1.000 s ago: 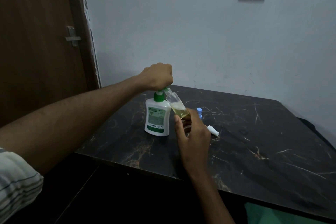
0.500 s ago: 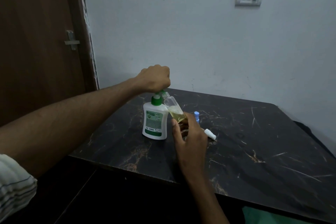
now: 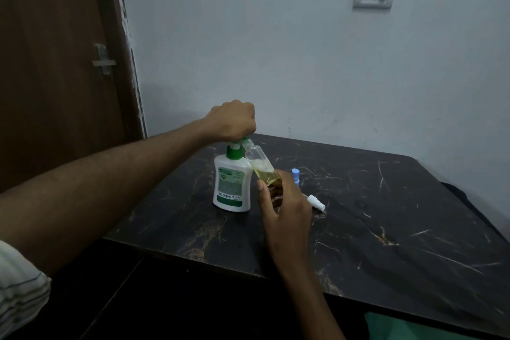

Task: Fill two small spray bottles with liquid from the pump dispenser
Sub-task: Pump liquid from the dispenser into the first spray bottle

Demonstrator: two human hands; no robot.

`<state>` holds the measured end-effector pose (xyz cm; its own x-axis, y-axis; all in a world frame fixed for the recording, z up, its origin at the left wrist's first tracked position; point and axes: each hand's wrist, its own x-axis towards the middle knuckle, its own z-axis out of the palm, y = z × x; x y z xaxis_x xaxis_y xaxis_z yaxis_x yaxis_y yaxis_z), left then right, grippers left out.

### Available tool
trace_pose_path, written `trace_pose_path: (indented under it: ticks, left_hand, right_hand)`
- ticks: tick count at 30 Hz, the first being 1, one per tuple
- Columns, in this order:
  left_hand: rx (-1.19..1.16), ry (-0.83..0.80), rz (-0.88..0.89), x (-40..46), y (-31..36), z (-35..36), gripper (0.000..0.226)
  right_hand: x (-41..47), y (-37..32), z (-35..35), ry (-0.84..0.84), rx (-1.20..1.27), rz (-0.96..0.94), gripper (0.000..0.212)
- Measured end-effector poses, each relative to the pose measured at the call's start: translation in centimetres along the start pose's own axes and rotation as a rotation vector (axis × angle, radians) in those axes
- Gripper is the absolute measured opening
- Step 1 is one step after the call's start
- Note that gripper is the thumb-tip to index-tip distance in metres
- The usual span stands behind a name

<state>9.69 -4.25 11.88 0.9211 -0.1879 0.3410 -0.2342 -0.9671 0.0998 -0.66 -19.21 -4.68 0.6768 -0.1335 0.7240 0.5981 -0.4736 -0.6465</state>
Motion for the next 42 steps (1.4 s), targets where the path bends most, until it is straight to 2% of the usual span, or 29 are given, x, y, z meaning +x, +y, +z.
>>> trace_pose_path:
  ticks: [9,13,24,36,42]
  left_hand:
    - [-0.007,-0.012,-0.013,-0.11,0.05,0.01,0.006]
    - [-0.012,-0.005,-0.012,-0.27,-0.01,-0.38,0.012]
    - [-0.008,0.004,-0.007,-0.35,0.37,-0.76,0.001]
    - [-0.028,-0.001,-0.009,-0.07,0.14,-0.08,0.013]
    - [-0.014,0.017,0.000,0.09,0.08,-0.53,0.005]
  right_hand:
    - [0.00,-0.11,-0.10,-0.002,0.003,-0.007,0.011]
    - [0.07,-0.21,-0.01,0.000,0.016,-0.012,0.012]
    - [0.04,-0.12,-0.10,0.018,0.028,-0.024,0.009]
    - [0.17,-0.05,-0.04,0.026,0.023,-0.014,0.014]
    - [0.11,-0.07,-0.17,0.021,0.023,-0.013,0.013]
